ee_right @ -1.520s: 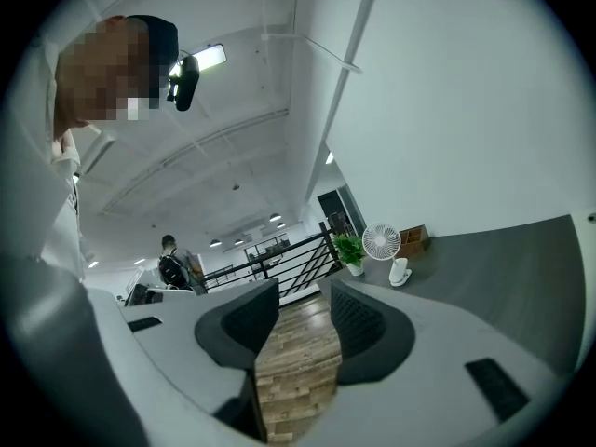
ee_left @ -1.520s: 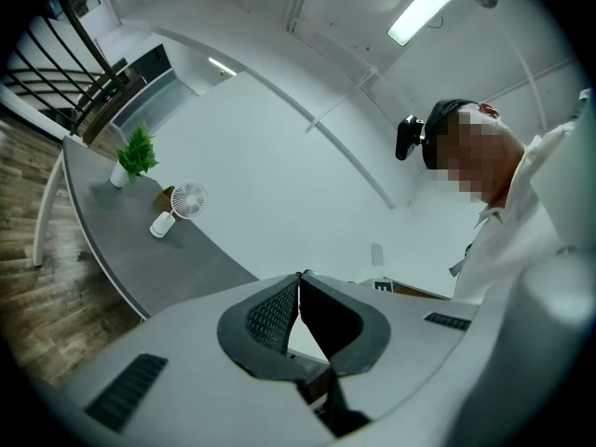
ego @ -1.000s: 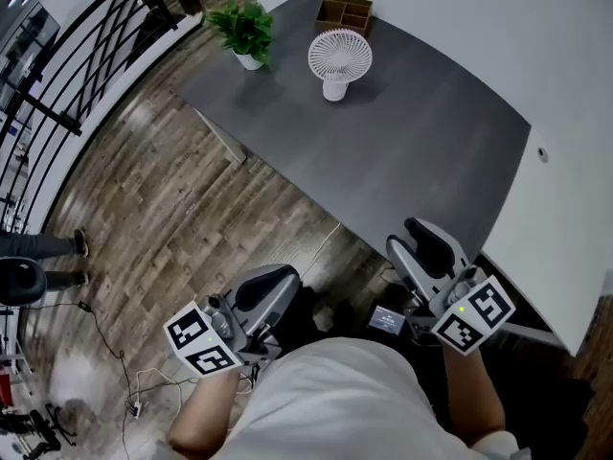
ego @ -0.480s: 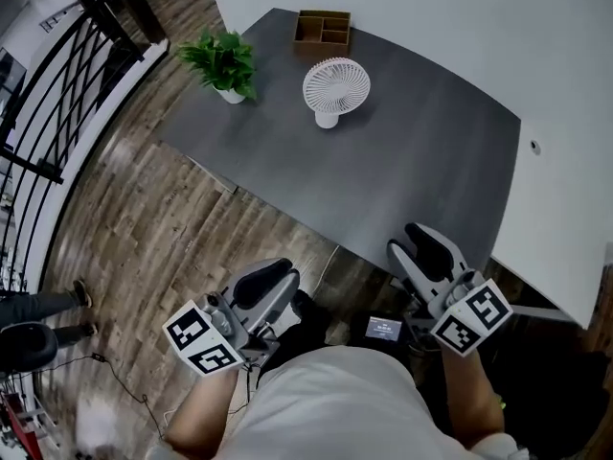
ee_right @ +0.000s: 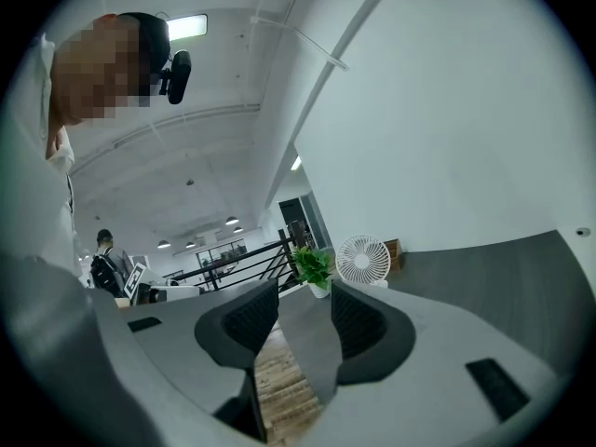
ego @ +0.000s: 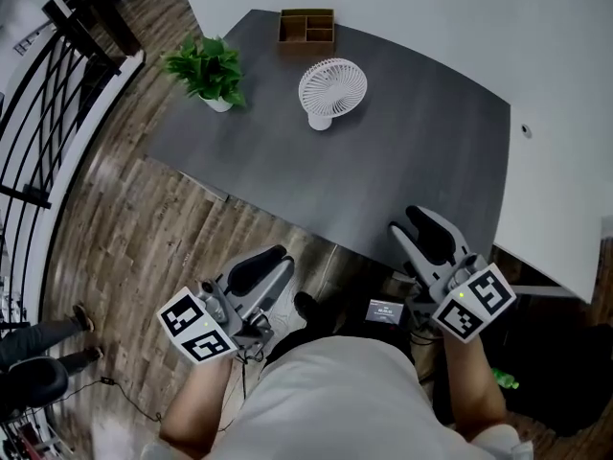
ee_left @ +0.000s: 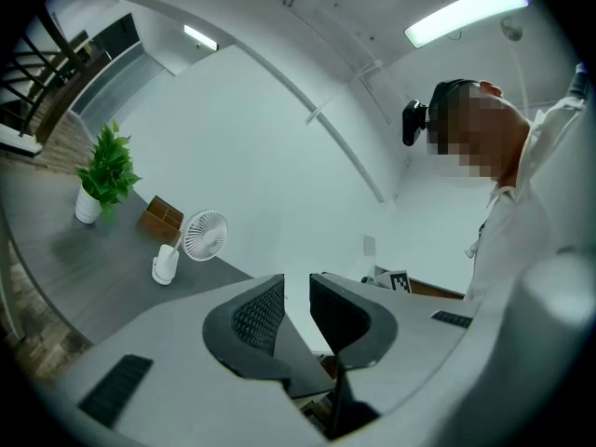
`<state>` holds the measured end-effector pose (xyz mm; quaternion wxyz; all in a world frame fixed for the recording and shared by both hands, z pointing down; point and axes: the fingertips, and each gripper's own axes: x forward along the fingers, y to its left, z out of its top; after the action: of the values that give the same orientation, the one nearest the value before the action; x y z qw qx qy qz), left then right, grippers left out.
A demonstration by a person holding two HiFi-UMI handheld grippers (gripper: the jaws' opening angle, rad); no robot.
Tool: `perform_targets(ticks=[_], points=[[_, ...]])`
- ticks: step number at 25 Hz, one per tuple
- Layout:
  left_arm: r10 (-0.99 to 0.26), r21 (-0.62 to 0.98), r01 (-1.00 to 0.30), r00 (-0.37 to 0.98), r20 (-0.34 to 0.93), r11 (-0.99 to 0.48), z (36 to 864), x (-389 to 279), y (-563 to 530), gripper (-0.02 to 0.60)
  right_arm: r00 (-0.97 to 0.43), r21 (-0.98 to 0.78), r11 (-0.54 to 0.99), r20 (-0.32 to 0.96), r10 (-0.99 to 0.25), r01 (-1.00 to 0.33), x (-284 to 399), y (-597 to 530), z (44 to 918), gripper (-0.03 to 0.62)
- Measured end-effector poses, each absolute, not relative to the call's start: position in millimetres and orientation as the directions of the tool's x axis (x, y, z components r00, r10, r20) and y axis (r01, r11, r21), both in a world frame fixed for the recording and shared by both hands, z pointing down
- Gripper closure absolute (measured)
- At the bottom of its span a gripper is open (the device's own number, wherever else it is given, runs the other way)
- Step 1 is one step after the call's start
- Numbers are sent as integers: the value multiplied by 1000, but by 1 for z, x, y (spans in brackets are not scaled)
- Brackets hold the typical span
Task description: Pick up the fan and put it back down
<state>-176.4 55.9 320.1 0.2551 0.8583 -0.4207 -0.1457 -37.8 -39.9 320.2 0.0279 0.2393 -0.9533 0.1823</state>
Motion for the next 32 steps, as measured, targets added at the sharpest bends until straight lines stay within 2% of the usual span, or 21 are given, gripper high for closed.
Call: perform_targets(ticks=[12, 25, 32], points=[[-833, 540, -691, 553, -33, -480, 320, -191, 7, 495, -904, -306, 850, 159, -398, -428, -55, -92, 325, 433], [-843, 536, -709, 538, -9, -458, 327, -189, -22, 474, -897, -303, 845, 185, -402, -441, -46, -119, 333, 433], [-852, 486, -749, 523, 17, -450, 325, -194, -47, 457, -904, -239, 876, 200, -377, -418, -60, -135, 331, 433]])
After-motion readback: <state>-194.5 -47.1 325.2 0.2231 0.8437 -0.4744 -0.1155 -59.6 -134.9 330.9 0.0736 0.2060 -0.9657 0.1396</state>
